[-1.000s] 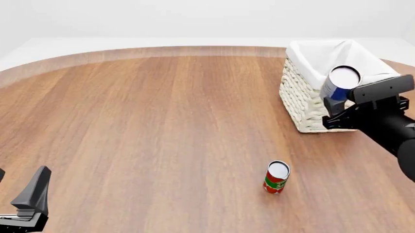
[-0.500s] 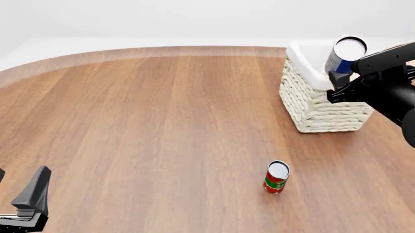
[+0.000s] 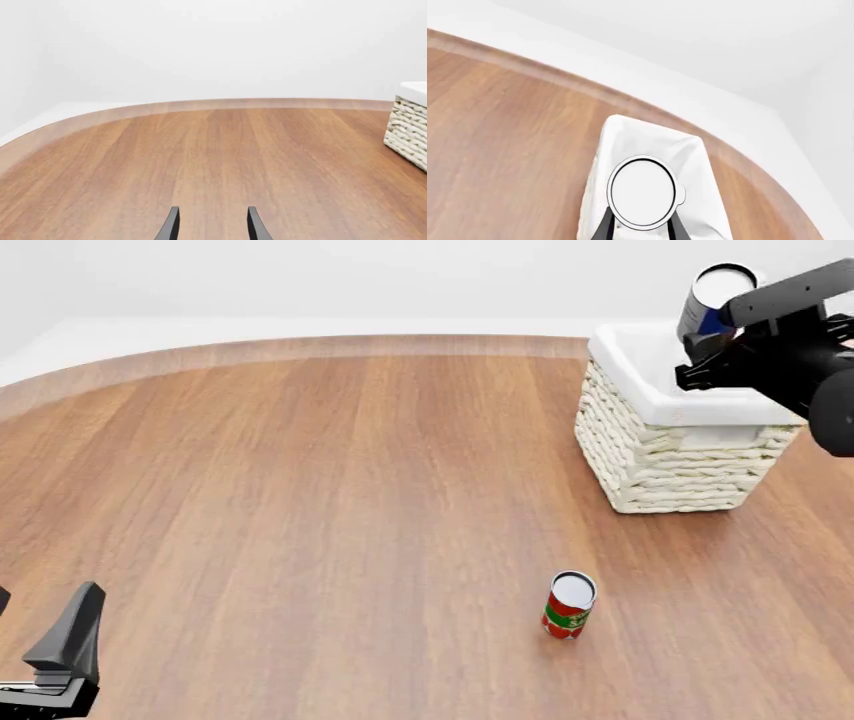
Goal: Pick up the alphabet soup and the cream cheese box, and put them in the basket.
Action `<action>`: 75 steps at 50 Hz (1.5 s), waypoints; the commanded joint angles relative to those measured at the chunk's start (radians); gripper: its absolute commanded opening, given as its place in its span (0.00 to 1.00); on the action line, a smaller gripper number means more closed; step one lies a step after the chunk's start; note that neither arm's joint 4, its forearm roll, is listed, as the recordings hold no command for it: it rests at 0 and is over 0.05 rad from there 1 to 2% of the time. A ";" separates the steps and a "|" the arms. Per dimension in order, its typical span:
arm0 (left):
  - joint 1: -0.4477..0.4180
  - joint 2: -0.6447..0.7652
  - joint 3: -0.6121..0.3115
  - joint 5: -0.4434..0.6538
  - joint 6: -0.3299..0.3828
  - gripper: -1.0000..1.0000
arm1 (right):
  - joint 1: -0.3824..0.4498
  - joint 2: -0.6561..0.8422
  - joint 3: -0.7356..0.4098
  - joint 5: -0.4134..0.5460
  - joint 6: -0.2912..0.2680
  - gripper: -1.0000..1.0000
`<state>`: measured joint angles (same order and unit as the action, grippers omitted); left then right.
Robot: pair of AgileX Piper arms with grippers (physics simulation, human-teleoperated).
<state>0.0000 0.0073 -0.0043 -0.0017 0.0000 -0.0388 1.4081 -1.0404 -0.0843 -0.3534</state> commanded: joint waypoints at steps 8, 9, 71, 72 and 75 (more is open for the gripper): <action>0.000 0.000 0.000 0.000 0.000 1.00 | -0.034 0.187 -0.251 0.065 0.027 0.00; 0.000 0.000 0.000 0.000 0.000 1.00 | -0.035 0.194 -0.260 0.069 0.029 0.00; 0.000 0.000 0.000 0.000 0.000 1.00 | -0.092 0.357 -0.447 0.327 0.113 0.00; 0.000 0.000 0.000 0.000 0.000 1.00 | -0.092 0.359 -0.449 0.330 0.113 0.00; 0.000 0.000 0.000 0.000 0.000 1.00 | -0.092 0.365 -0.456 0.340 0.117 0.00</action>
<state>0.0000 0.0073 -0.0043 -0.0017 0.0000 -0.1291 1.7616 -1.4623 0.2219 -0.2681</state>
